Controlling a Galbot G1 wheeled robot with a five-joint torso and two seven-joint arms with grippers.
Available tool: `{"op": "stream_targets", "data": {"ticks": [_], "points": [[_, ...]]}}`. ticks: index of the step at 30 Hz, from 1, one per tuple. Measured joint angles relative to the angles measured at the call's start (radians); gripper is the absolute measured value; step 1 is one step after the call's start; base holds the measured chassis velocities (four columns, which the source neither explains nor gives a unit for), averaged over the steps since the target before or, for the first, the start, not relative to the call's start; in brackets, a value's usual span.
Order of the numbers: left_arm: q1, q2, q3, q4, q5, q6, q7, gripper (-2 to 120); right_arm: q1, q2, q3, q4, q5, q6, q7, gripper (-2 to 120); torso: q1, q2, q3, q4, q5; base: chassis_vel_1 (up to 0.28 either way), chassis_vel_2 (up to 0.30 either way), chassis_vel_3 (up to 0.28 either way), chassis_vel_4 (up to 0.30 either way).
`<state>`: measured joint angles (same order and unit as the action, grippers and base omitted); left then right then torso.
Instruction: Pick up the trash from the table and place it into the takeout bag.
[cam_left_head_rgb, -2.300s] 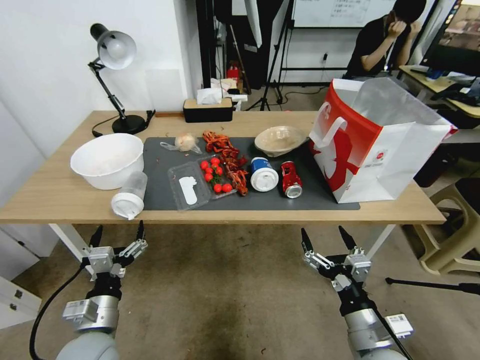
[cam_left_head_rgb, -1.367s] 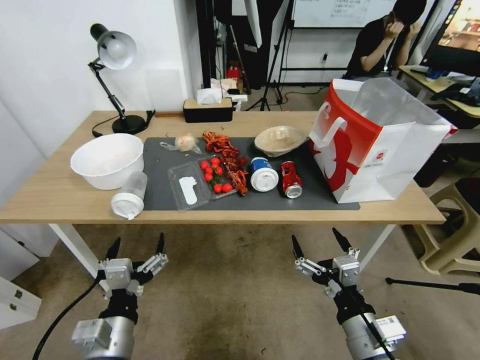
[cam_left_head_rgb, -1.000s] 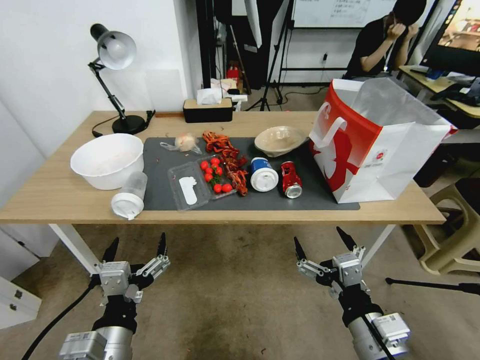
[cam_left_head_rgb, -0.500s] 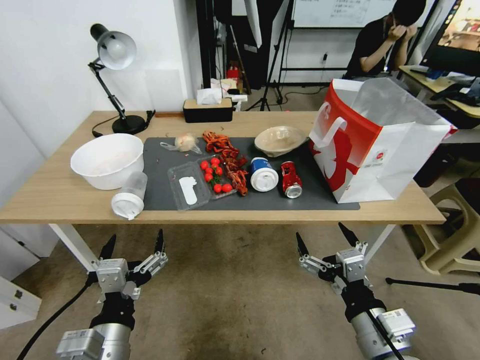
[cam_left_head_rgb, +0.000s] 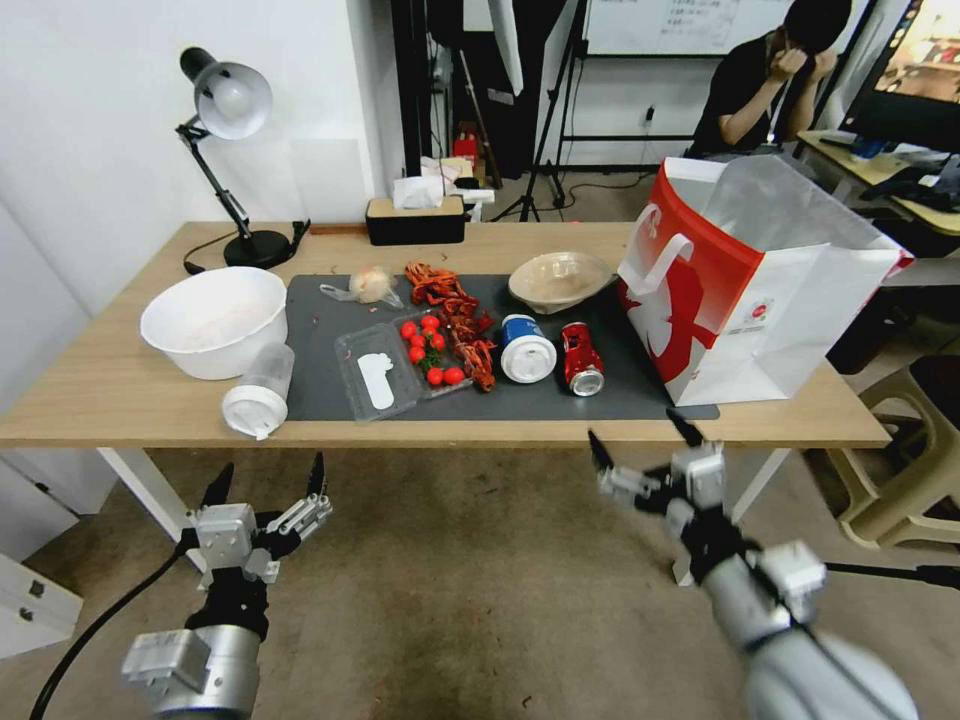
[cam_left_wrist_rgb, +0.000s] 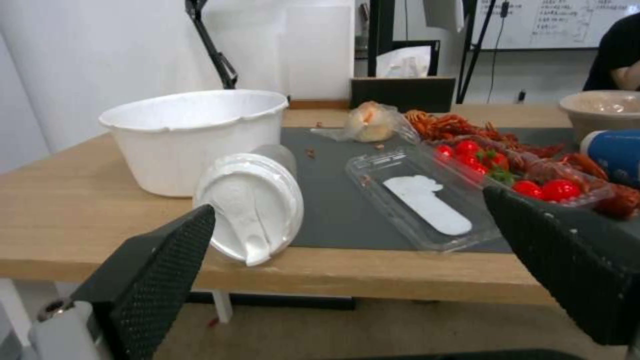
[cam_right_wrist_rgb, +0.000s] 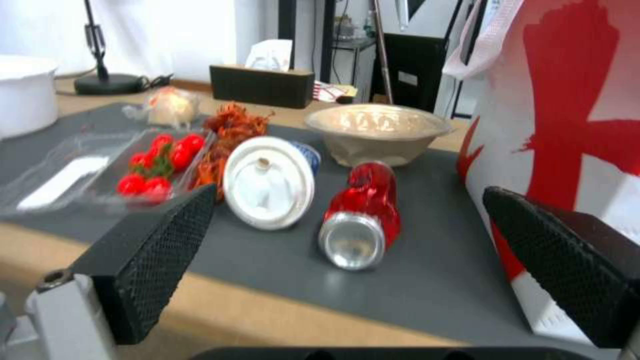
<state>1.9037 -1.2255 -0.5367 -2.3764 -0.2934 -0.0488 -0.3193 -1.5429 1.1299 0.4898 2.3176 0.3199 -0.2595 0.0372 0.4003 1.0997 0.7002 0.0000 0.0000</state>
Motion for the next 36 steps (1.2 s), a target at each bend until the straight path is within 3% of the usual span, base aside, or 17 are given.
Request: {"op": "stream_targets", "data": {"ticks": [6,12,19,36], "points": [[0.014,-0.015,-0.012,-0.017,0.007,0.003,-0.002,100,0.196,-0.131,-0.071,-0.159,0.166,-0.055,0.082,100,0.000,0.000,0.000,0.0000,0.0004,0.000,0.000,0.000,0.000],[0.037,-0.036,0.004,-0.010,0.025,-0.010,-0.002,100,0.380,-0.173,-0.131,-0.244,0.263,-0.117,0.137,100,0.000,0.000,0.000,0.0003,0.0000,0.000,0.000,0.000,0.000],[0.026,-0.043,0.015,0.017,0.028,-0.015,-0.003,100,0.526,-0.119,-0.243,-0.324,0.318,-0.255,0.251,100,0.000,0.000,0.000,-0.0001,0.0000,0.000,0.000,0.000,0.000],[0.020,-0.052,0.020,0.040,0.037,-0.033,-0.003,100,0.615,-0.046,-0.335,-0.398,0.403,-0.346,0.390,100,0.000,0.000,0.000,0.0001,-0.0001,0.000,0.000,0.000,0.000]]}}
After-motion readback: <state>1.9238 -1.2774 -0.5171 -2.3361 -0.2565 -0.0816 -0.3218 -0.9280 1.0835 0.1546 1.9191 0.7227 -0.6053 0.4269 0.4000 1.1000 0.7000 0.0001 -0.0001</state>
